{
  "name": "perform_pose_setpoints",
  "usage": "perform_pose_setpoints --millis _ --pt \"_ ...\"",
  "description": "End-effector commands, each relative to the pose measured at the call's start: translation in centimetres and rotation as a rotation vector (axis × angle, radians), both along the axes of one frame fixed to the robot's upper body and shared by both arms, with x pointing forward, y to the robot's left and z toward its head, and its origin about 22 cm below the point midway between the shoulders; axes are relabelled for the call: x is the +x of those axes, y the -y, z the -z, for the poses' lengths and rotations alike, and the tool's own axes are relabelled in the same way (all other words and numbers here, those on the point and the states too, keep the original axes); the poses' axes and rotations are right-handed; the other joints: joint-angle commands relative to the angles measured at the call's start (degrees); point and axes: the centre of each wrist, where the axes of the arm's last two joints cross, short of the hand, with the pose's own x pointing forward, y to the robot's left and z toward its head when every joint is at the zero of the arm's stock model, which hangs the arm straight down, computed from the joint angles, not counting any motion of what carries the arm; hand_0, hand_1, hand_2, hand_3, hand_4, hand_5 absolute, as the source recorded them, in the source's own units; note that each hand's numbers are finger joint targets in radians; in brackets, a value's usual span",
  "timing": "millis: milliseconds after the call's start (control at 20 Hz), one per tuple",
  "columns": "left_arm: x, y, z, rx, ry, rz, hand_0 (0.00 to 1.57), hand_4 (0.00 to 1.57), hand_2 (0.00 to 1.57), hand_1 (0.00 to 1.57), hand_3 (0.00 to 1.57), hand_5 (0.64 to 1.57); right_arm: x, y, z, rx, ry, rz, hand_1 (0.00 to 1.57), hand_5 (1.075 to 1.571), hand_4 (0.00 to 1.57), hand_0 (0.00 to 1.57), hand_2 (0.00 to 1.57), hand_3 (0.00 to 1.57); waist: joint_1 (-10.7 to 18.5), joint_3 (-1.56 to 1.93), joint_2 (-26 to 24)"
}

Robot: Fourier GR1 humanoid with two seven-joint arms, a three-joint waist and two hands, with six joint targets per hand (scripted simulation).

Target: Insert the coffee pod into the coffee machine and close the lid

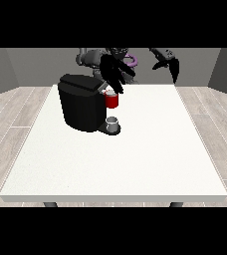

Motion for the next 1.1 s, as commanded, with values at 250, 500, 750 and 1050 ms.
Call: perform_pose_setpoints --millis 250,500,750,1050 --pt "0.8 1.0 -3.1 -0.001 0.068 0.053 0.0 0.28 0.0 0.0 0.0 1.571 -0.1 -7.9 -3.0 0.017 0.386 -0.357 0.0 1.571 0.05 0.0 0.0 0.0 6.9 -3.02 5.51" --pt "1.0 0.7 -3.8 0.006 0.072 0.007 0.0 0.3 0.0 0.0 0.0 1.571 1.1 -9.5 -3.3 0.027 0.435 -0.432 0.0 1.571 0.0 0.0 0.0 0.0 3.52 -3.04 6.54" --pt "0.3 -1.3 -2.4 0.012 0.035 0.007 0.0 0.32 0.0 0.0 0.0 1.571 1.5 -12.1 0.0 0.039 0.434 -0.525 0.0 1.571 0.0 0.0 0.0 0.0 1.54 -3.04 1.85" --pt "-0.7 -3.6 1.0 -0.053 -0.081 -0.087 0.0 0.27 0.0 0.0 0.0 1.571 0.3 -16.7 6.3 0.105 0.408 -0.678 0.0 1.571 0.26 0.0 0.0 0.0 -5.53 -3.04 -3.87"
